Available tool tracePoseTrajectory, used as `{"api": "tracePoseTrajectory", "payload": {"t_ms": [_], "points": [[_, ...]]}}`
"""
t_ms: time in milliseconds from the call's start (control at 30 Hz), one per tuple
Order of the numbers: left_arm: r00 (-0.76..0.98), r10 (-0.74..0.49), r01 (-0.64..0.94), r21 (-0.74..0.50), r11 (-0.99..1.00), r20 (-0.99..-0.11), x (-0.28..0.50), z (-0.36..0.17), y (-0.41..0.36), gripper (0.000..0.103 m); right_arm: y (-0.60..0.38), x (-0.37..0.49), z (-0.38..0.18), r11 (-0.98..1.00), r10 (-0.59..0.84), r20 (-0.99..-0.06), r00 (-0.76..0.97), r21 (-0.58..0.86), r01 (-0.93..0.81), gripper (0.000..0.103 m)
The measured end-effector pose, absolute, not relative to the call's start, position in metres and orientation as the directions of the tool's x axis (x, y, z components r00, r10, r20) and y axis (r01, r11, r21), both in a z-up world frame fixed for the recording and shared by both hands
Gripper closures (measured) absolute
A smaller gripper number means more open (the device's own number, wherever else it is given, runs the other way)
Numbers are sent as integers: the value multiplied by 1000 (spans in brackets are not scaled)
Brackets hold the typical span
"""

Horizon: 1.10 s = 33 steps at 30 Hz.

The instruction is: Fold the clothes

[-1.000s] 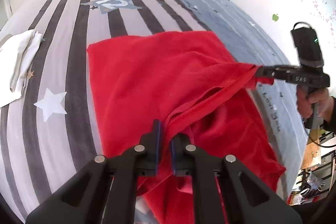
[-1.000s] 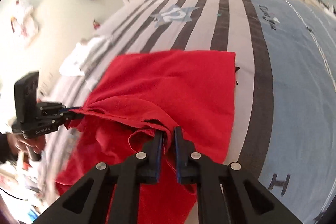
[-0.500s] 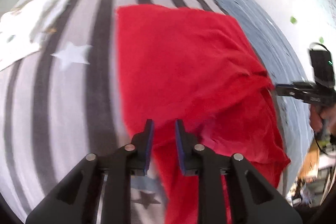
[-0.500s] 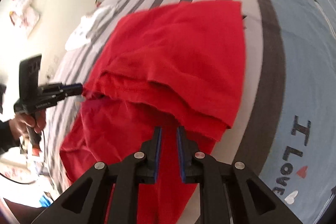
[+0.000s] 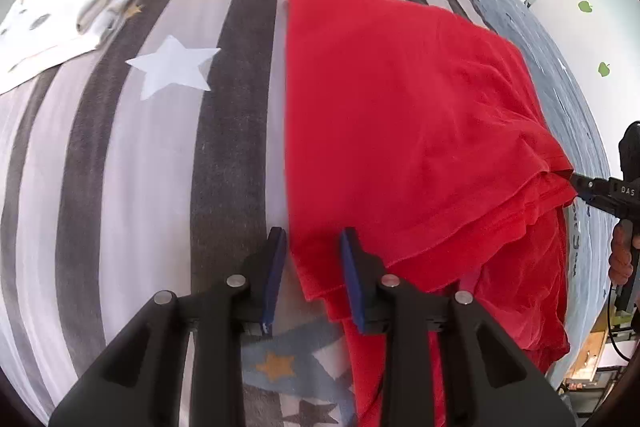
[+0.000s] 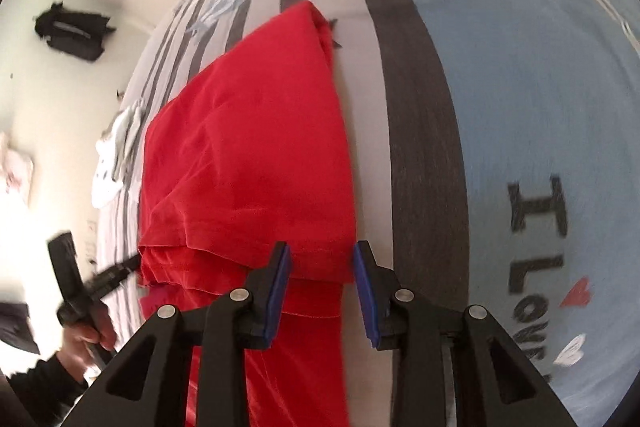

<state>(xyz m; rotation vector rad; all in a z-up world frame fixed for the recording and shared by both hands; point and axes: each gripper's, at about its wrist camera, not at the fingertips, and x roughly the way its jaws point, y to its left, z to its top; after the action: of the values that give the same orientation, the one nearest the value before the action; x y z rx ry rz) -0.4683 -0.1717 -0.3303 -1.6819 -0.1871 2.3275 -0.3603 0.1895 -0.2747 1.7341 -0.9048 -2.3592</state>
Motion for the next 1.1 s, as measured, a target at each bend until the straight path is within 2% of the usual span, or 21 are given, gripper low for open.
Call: {"api": "tracePoseTrajectory", "payload": {"t_ms": [100, 233, 333, 367, 400, 433, 500, 700, 800, 933, 1000, 1100], "points": [[-289, 304, -71, -297, -952, -908, -458, -332, -181, 71, 189, -353, -285, -786, -425, -833, -354, 534, -313, 73], [-287, 324, -43, -326, -945, -901, -449, -337, -185, 70, 186, -352, -286, -772, -448, -818, -360, 558, -306, 73], [-292, 326, -74, -318, -945, -899, -446, -338, -181, 71, 183, -354, -285, -787, -439, -824, -359, 545, -289, 80], [-296, 326, -93, -313, -945, -898, -445, -338, -179, 75, 181, -355, -284, -799, -428, -830, -358, 532, -279, 88], [-300, 327, -118, -305, -945, -896, -443, -336, -176, 92, 178, -355, -283, -813, -416, -837, -356, 517, -268, 90], [-305, 328, -144, -297, -944, -894, -442, -334, -172, 97, 176, -355, -281, -824, -405, -841, -360, 506, -255, 92], [-331, 311, -177, -265, -948, -891, -437, -326, -169, 99, 174, -354, -273, -843, -383, -846, -370, 484, -236, 95], [-378, 342, -132, -316, -940, -860, -435, -296, -188, 99, 182, -345, -246, -842, -368, -836, -407, 485, -237, 96], [-347, 306, -130, -278, -952, -887, -439, -306, -185, 99, 189, -340, -246, -845, -371, -846, -383, 478, -238, 96], [-256, 290, -117, -269, -956, -922, -436, -322, -190, 96, 180, -344, -273, -880, -354, -890, -289, 421, -220, 95], [-266, 256, -114, -233, -966, -929, -433, -320, -190, 92, 175, -347, -278, -910, -317, -911, -264, 370, -187, 90], [-364, 203, -103, -177, -979, -909, -426, -298, -198, 88, 176, -349, -263, -938, -266, -921, -286, 316, -146, 89]]}}
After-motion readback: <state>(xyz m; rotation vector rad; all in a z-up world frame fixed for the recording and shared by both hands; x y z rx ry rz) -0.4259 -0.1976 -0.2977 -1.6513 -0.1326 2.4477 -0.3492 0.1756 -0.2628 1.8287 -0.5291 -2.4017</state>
